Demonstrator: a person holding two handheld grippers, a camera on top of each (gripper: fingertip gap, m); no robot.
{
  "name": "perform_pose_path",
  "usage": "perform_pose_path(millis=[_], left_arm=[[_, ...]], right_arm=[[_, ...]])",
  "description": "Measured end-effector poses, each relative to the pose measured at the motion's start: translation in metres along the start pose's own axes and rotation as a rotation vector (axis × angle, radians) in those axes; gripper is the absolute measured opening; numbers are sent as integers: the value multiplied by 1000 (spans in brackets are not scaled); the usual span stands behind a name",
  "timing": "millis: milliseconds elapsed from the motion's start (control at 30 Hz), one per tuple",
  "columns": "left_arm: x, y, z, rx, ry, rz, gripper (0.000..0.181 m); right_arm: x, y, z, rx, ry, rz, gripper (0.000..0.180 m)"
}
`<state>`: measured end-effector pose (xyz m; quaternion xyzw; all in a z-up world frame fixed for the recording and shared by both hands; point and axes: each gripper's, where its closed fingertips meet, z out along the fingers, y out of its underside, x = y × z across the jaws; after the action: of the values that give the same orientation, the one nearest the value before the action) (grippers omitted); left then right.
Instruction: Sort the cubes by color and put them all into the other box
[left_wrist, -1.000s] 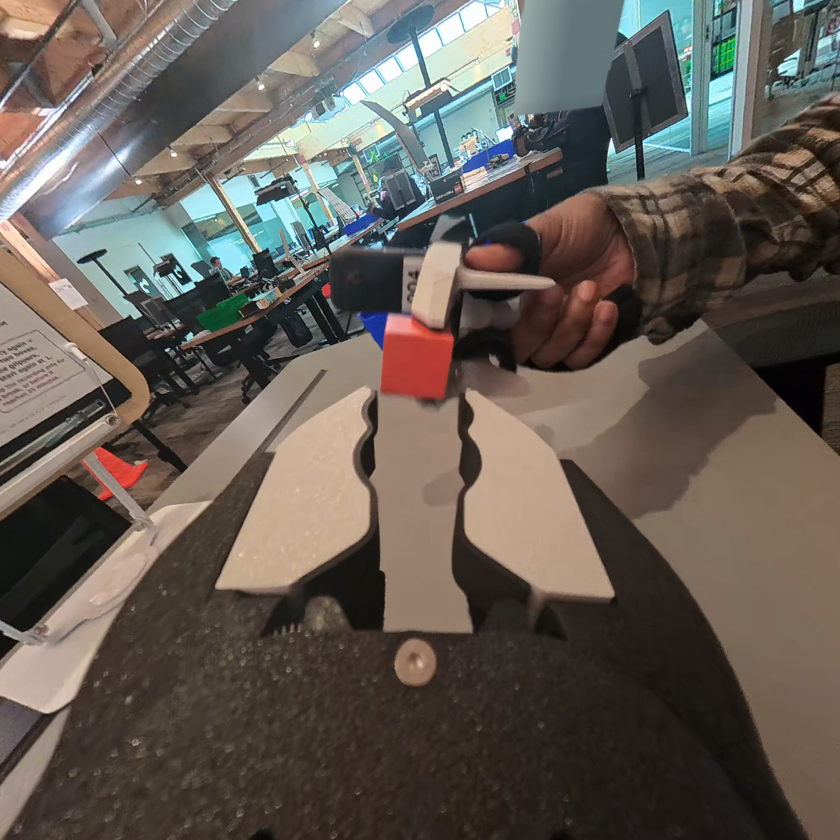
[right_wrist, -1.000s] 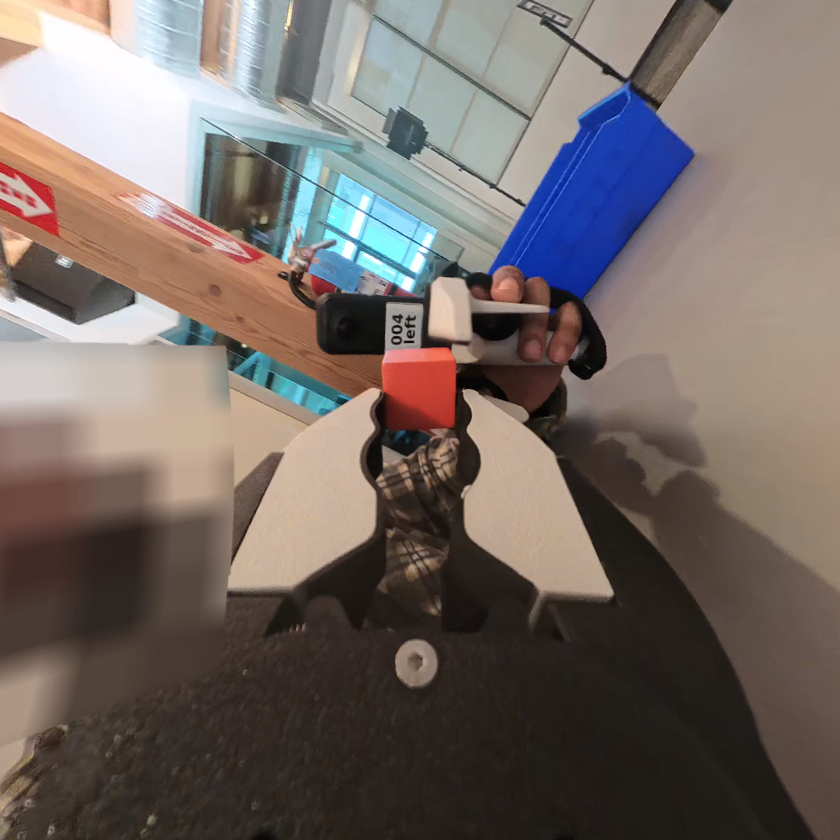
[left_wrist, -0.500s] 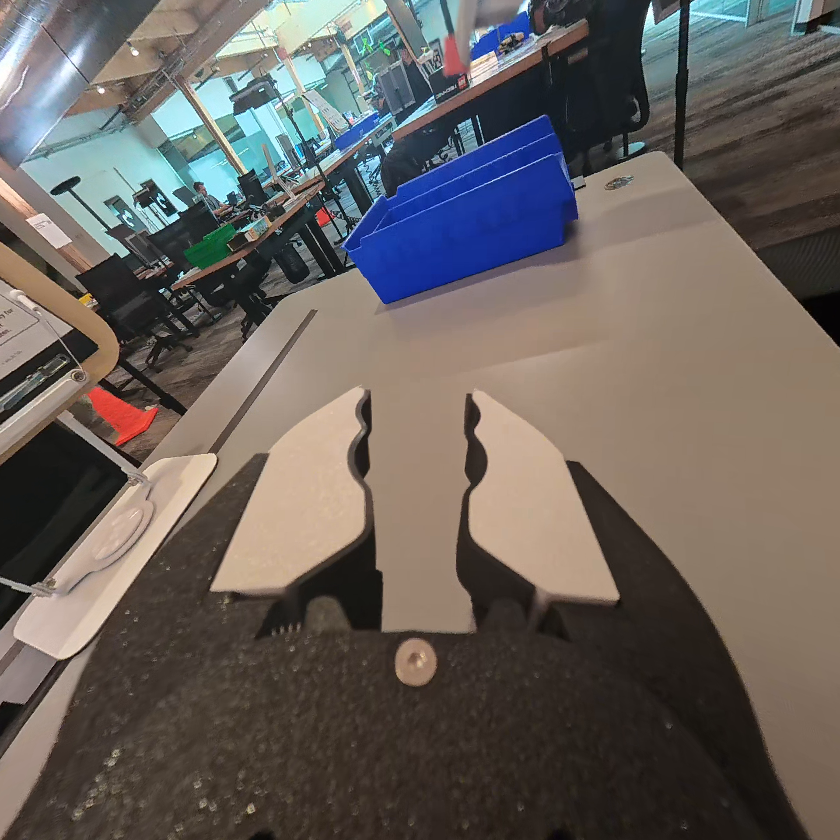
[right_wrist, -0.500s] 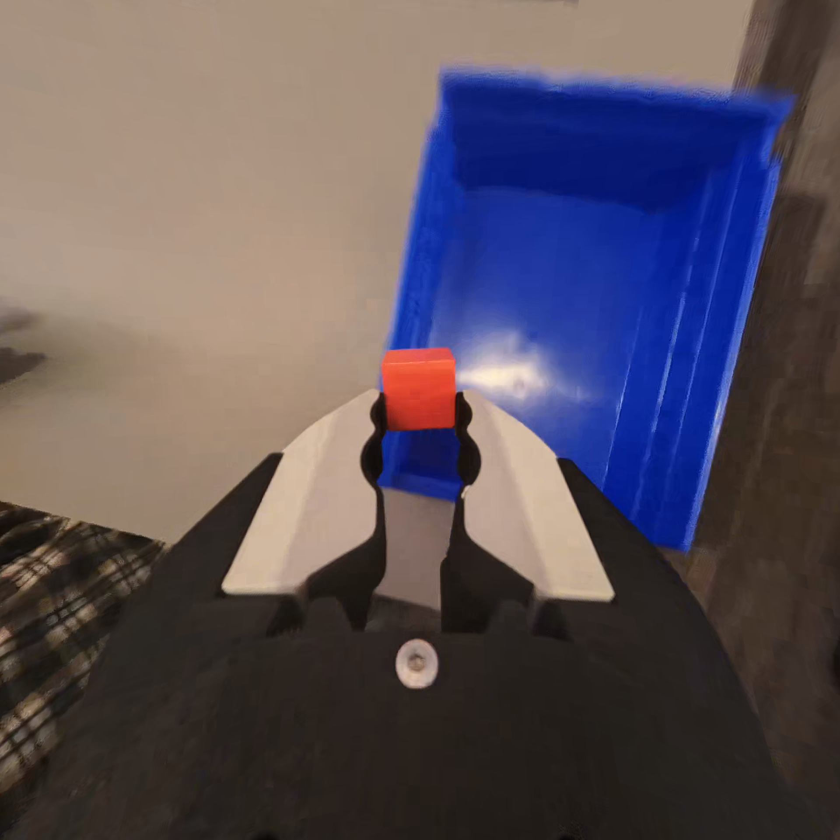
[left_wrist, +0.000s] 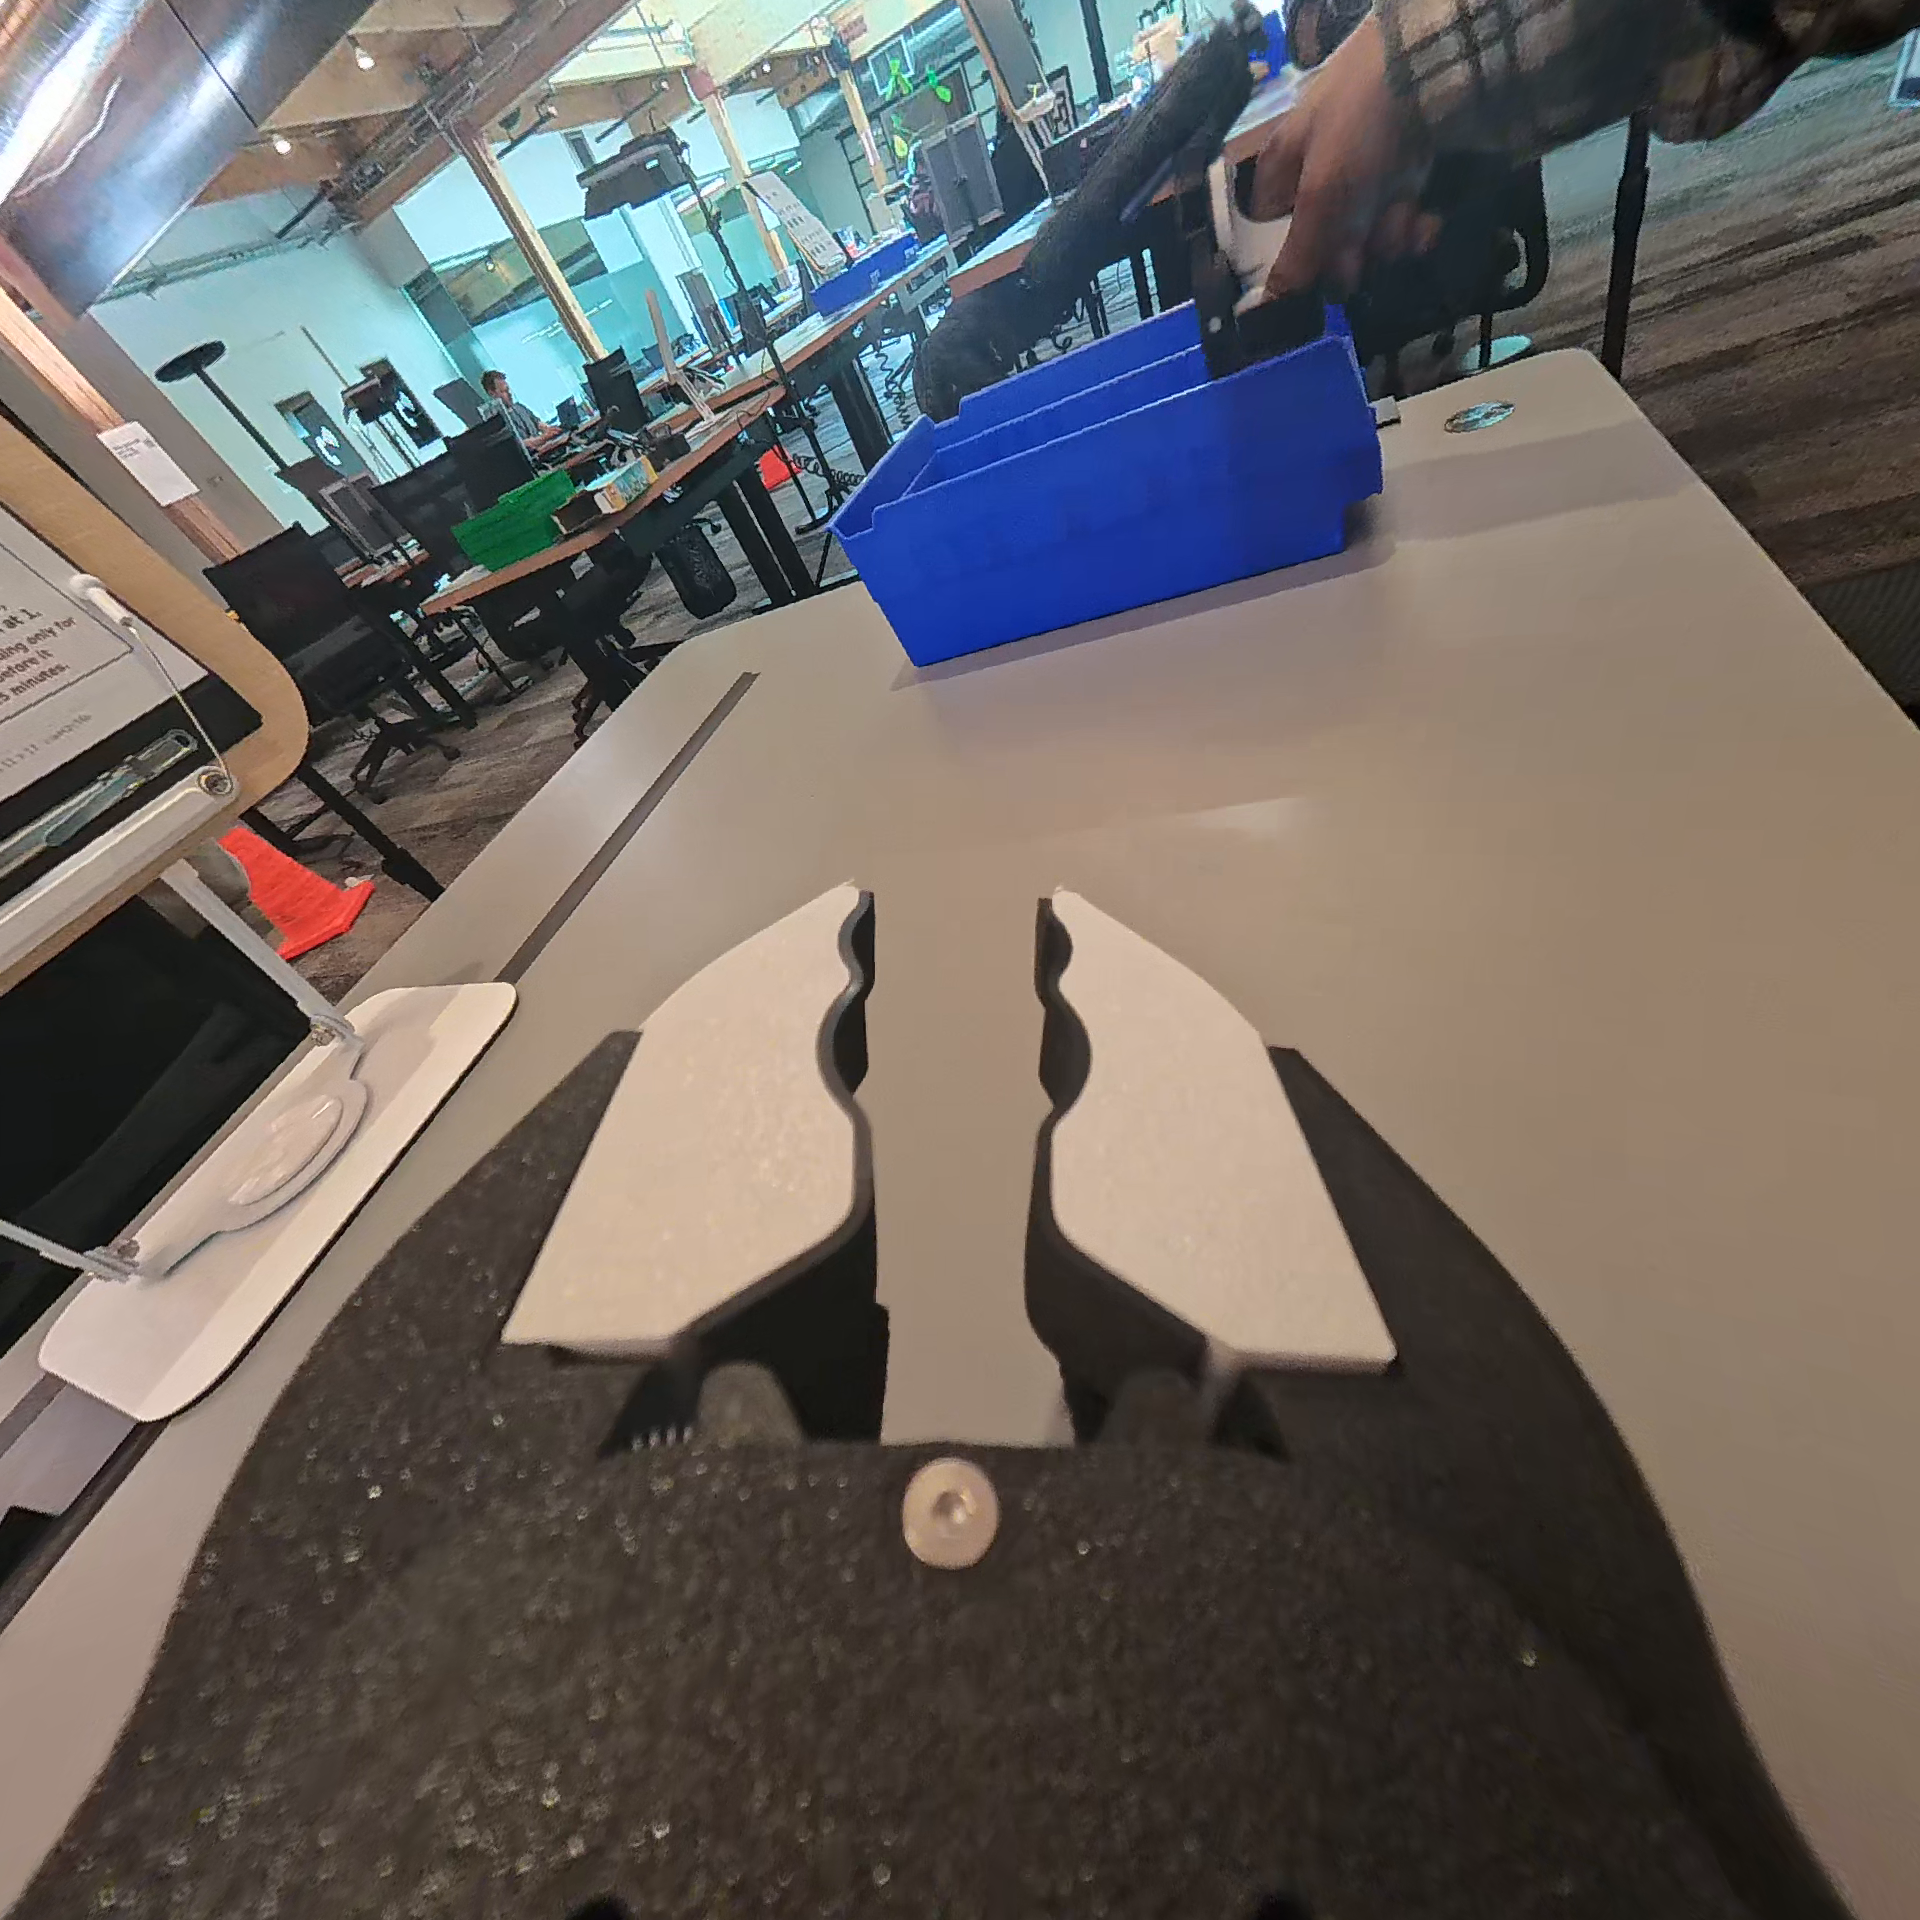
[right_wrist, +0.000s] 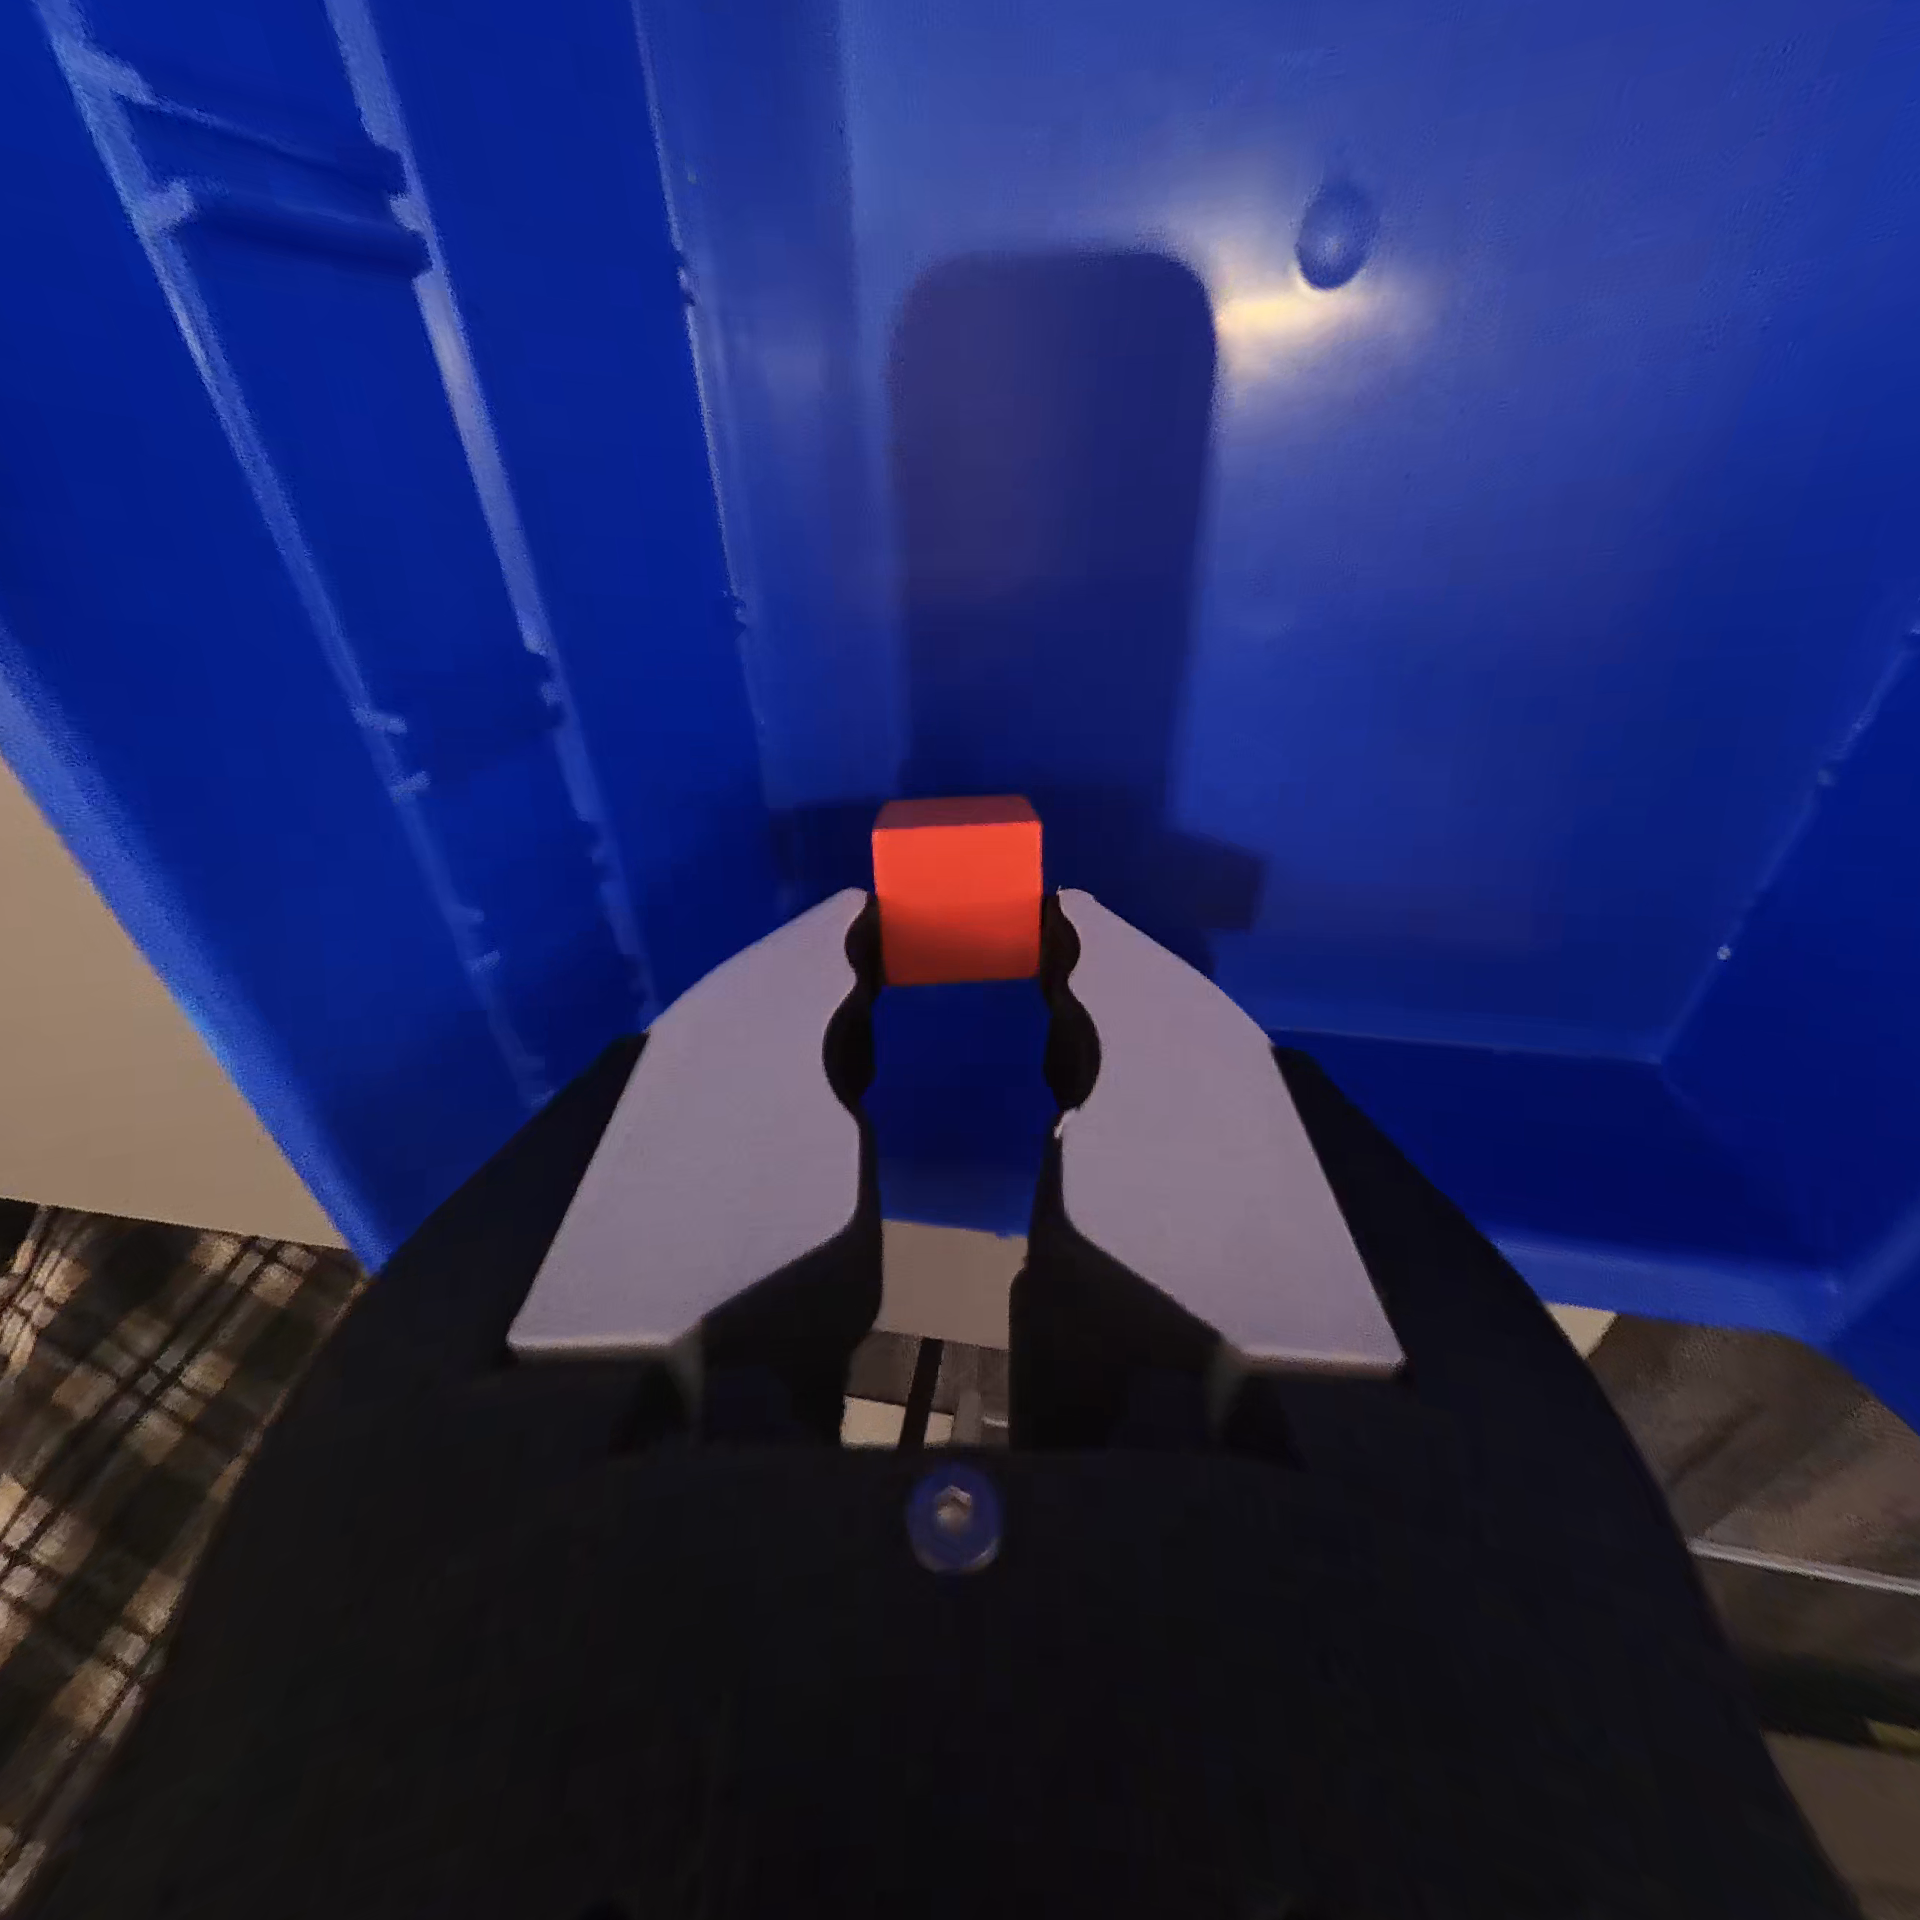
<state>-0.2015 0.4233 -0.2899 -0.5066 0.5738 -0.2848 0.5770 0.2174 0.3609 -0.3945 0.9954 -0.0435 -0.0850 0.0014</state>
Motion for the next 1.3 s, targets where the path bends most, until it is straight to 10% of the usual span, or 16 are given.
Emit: perform_pose_path(millis=[533,867,1067,1300], left_arm=[[1,0,-1,-10,4,12,28],[-5,3,-2,-17,-14,-9,28],[-12,7,-2,-35,-39,-36,32],[-37,-30,-70,-73,-166,-87,49]], right_arm=[[4,-5,10,23,38,21,48],[-3,-12,-105,263,100,-28,55],[-91,-2,-185,629,35,-302,65],[-241,2,-118,849,-315,-740,87]])
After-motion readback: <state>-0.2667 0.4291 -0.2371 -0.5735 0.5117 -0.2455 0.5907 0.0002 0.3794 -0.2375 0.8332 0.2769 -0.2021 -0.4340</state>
